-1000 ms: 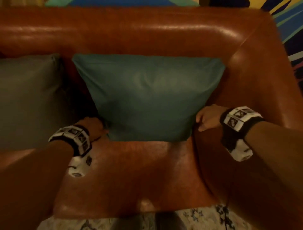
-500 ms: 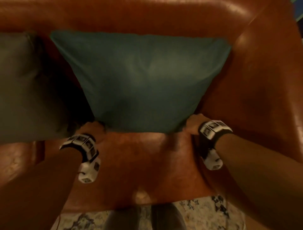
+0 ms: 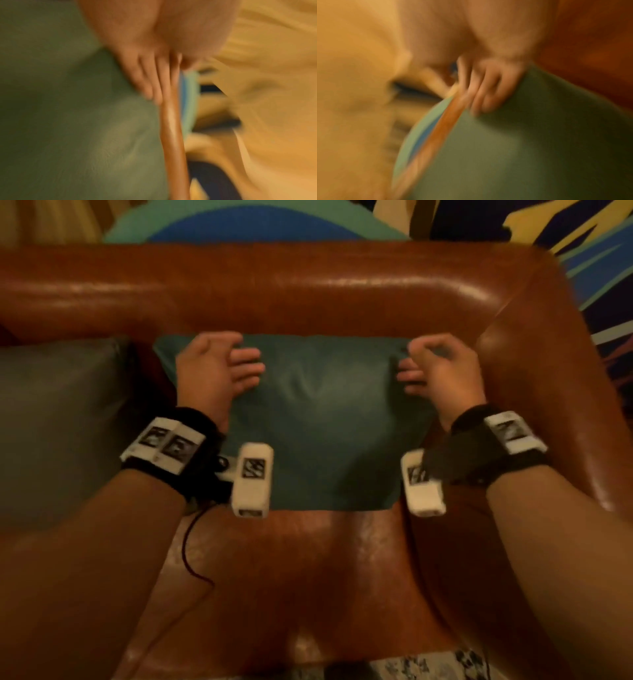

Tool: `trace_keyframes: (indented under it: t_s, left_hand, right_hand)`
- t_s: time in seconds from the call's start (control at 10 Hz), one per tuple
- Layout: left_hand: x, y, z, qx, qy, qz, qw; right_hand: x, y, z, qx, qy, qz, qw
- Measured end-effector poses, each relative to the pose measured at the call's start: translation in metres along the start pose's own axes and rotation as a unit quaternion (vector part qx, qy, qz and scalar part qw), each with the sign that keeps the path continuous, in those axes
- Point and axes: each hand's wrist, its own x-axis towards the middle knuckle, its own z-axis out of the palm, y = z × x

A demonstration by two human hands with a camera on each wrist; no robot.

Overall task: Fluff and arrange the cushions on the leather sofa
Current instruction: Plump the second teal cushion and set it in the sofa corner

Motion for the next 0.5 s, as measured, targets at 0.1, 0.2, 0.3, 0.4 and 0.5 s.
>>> trace_keyframes:
  t_s: [0.1,0.2,0.3,0.4,0.5]
  left_hand:
    - [-0.009,-0.002,0.029,0.445,-0.062,0.367,0.815]
    - [0.002,-0.022,0.021,0.681,-0.166,0.316,0.639]
    - [0.027,-0.032,-0.033,0.739,-0.082,0.228,0.629]
    - [0.036,-0.009,-0.078,0.744,-0.010,0.143,0.653]
    - [0.016,0.002,-0.116,0.704,0.062,0.114,0.698]
  right_hand:
    - [-0.019,-0.007,0.046,-0.422,0.016,-0.342,0.840]
    - [-0.012,0.001,0.073,-0.587,-0.127,-0.359,0.715]
    - [0.015,0.020,0.036,-0.637,-0.102,-0.291,0.706]
    - [0.030,0.019,-0.015,-0.639,-0.051,-0.176,0.747]
    - [0.010,0.018,-0.055,-0.593,0.006,-0.117,0.797]
